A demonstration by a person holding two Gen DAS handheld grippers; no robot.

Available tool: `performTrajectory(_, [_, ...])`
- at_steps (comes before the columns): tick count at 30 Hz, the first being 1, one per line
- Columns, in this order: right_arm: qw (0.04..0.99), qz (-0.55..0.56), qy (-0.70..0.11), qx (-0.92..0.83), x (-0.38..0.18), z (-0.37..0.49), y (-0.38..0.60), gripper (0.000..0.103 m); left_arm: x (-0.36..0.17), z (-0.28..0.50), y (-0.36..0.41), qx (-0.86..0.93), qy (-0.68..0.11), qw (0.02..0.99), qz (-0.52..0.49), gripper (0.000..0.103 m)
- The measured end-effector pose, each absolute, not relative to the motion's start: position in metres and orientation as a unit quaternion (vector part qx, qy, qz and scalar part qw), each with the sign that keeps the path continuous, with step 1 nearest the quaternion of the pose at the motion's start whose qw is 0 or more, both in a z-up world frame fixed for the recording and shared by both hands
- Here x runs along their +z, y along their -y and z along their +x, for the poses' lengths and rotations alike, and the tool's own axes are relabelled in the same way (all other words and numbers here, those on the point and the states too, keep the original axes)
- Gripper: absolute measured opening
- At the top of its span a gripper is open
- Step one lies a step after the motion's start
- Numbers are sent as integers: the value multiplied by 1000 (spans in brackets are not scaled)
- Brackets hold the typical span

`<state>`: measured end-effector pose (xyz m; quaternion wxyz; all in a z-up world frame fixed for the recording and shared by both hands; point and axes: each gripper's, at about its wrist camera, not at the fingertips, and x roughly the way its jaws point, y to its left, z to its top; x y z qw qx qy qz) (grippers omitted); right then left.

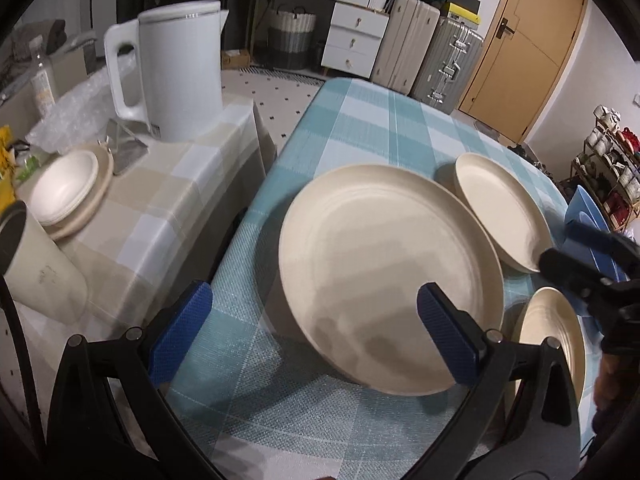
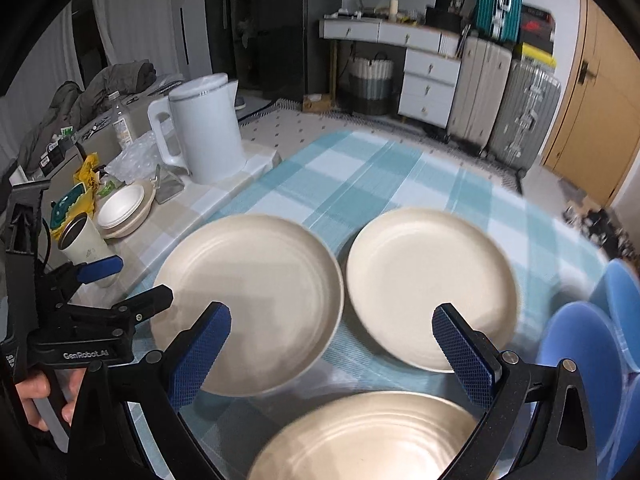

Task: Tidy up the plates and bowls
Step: 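Move the left tool toward a large cream plate's rim while the right tool approaches its opposite rim, then close the left tool on the plate rim while the right tool grips the other rim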

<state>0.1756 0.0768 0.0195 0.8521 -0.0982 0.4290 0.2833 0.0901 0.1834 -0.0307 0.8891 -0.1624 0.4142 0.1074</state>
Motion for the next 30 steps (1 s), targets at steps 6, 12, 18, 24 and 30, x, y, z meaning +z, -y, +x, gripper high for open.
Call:
performTrajectory(6, [833,-80,-462,294,-10,188,-83,96,-45,95,-185,109,-426,884,-162,93])
performTrajectory(12, [811,-61,-495,306,-31,195,-85,80,-53,98,-182,102,-434,880,-161,82])
performTrajectory(18, [803,-58,-512,300,-47,199,-86,59,-58,100,-181,98,-440,878,-164,62])
performTrajectory(24, [810,-72,-507,286,-52,199,-89,38,-59,101,-176,100,-441,879,-151,34])
performTrajectory(30, [821,-90,-494,272,-53,197,-93,19,-59,99,-177,106,-439,880,-148,20])
